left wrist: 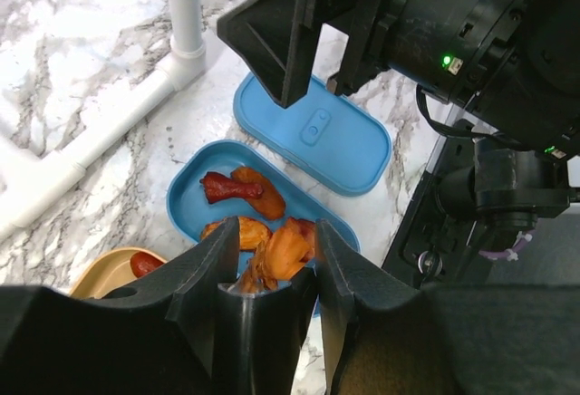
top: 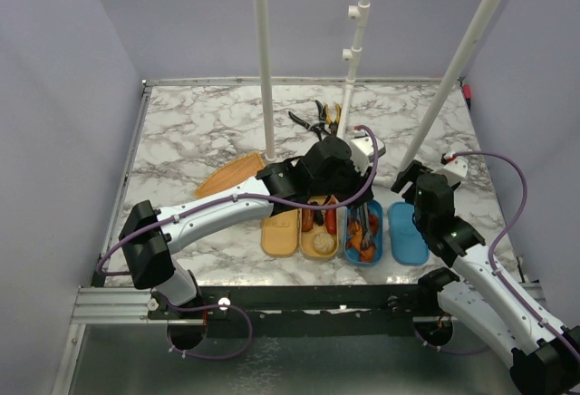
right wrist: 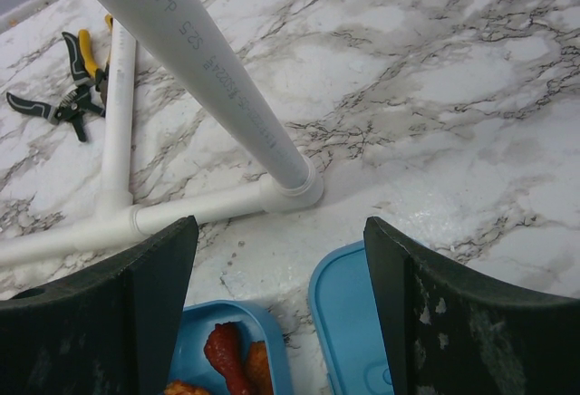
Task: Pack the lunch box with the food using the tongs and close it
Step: Place the fake food in the packing box, then place the clamp at the center of the board.
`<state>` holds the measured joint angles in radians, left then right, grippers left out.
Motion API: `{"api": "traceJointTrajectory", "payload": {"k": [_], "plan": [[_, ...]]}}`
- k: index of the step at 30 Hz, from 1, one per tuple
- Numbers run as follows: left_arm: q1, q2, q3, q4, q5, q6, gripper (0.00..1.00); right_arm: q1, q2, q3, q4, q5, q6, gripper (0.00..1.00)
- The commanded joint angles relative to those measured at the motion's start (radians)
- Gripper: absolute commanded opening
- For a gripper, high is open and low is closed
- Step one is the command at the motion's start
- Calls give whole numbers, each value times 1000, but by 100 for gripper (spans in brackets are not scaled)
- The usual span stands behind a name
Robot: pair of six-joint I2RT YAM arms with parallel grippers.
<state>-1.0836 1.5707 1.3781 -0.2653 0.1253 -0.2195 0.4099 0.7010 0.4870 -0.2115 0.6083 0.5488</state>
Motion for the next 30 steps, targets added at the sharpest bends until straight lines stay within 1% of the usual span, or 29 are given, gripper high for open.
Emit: {"api": "traceJointTrajectory", "payload": {"k": [1, 5, 10, 12, 15, 17, 19, 23, 30], "plan": [[45, -61, 77, -57, -44, -13, 38, -7, -16, 11, -18, 38, -7, 79], [80, -119, 69, -89, -34, -18, 38, -7, -28, 6, -16, 44, -14, 79], [144, -174, 95, -142, -10, -14, 38, -7, -20, 5, -14, 42, -9, 79], [200, -182, 116, -196, 9, -13, 38, -8, -20, 5, -14, 39, -7, 79], [329, -177, 143, -314, 57, -5, 38, -7, -21, 4, -10, 38, -10, 79], [413, -166, 155, -394, 91, 22, 38, -8, -20, 3, -9, 38, -10, 79], [476, -165, 152, -440, 100, 50, 38, -7, -20, 4, -9, 36, -10, 79], [570, -186, 156, -475, 89, 95, 38, -7, -21, 4, -12, 37, -12, 79], [682, -231, 167, -520, 73, 145, 37, -6, -18, 5, -7, 37, -13, 79]]}}
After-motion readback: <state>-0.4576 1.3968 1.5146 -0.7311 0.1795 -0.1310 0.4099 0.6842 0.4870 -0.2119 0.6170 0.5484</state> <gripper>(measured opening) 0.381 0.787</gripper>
